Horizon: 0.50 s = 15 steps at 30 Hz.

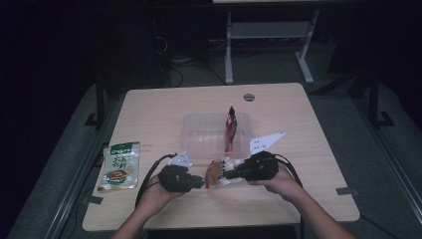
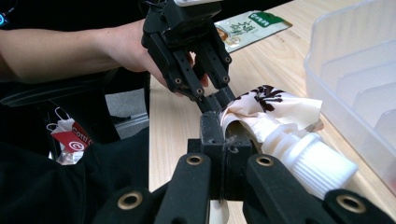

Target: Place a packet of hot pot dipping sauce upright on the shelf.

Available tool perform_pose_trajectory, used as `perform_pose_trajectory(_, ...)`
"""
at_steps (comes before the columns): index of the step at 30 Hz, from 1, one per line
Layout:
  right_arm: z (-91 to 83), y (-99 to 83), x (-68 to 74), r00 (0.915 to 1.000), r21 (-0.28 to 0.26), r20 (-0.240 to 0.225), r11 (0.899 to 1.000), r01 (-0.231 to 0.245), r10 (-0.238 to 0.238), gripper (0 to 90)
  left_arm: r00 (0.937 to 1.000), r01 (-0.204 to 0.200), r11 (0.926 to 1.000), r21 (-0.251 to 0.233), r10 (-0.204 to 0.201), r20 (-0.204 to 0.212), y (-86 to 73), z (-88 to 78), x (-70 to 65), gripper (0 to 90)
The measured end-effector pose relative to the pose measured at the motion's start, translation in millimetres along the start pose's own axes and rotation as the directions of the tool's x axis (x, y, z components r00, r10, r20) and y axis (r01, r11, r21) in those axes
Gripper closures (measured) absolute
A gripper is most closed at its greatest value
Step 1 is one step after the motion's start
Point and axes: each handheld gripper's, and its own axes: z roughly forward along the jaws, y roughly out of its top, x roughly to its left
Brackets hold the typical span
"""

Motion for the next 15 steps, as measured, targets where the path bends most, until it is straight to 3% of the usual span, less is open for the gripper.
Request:
perform_pose_trajectory(3, -3.5, 3.9, -0.8, 1.0, -0.005, 0.003, 1.0, -0.004, 0.004, 89.4, 0.9993, 0.036, 0.9993, 0.002, -0.036, -0.003, -5.2, -6.3, 1.9, 65.6)
perform_pose_trajectory(12, -16.7, 19.7, -4.3, 0.9994, -0.033, 0.029, 0.999, 0.018, -0.017, 89.4, 0.9993, 0.035, 0.9991, 0.022, -0.035, -0.015, -20.7, -21.3, 5.3, 47.1)
perform_pose_trajectory(15, -19.9, 24.2, -5.9, 0.9993, -0.04, 0.029, 0.999, 0.023, -0.022, 89.5, 0.9976, 0.06, 0.9982, 0.003, -0.06, -0.035, -30.7, -22.0, 5.4, 41.1)
